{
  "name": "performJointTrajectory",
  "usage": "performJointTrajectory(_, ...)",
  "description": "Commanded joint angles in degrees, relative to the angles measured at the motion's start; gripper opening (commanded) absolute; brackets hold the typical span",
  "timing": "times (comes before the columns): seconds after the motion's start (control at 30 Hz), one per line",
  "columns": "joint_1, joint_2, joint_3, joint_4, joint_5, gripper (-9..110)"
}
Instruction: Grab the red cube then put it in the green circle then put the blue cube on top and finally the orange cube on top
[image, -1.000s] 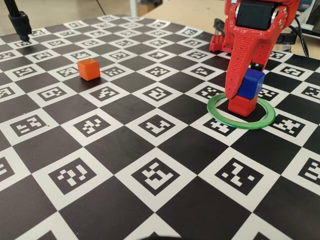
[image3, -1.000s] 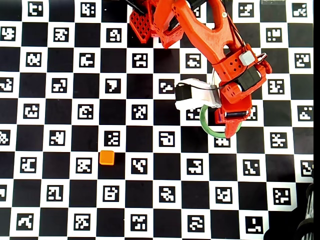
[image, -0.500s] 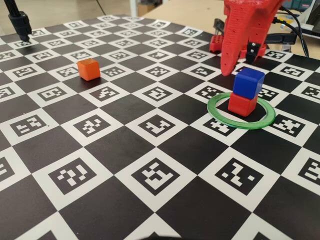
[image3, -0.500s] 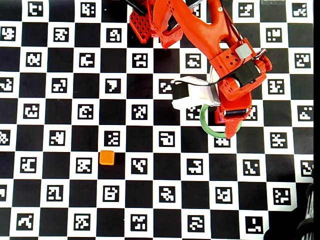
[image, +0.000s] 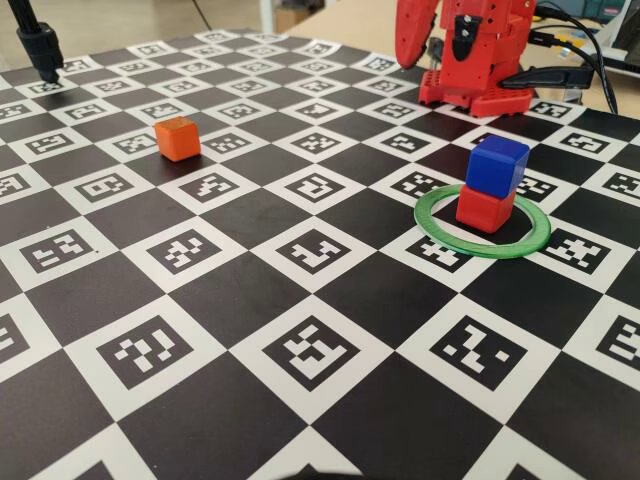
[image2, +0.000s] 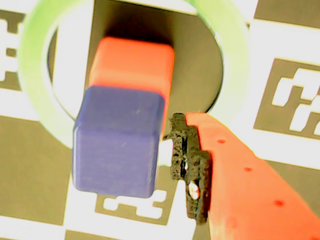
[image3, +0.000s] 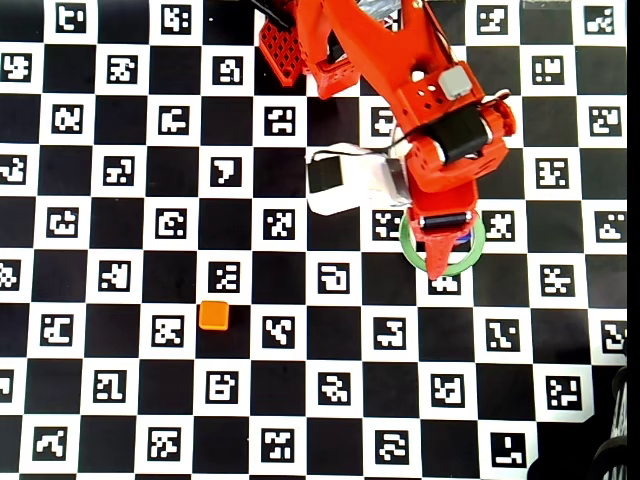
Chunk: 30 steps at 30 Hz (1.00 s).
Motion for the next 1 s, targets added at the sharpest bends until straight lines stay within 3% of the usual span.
performJointTrajectory(0.0,2.9,6.2,-3.3,1.2,-4.7,45)
performJointTrajectory(0.4,16.6,4.9,-4.4,6.1,-17.1,45)
performJointTrajectory(0.97,34.9,-16.2,-24.6,10.4,-29.9,46)
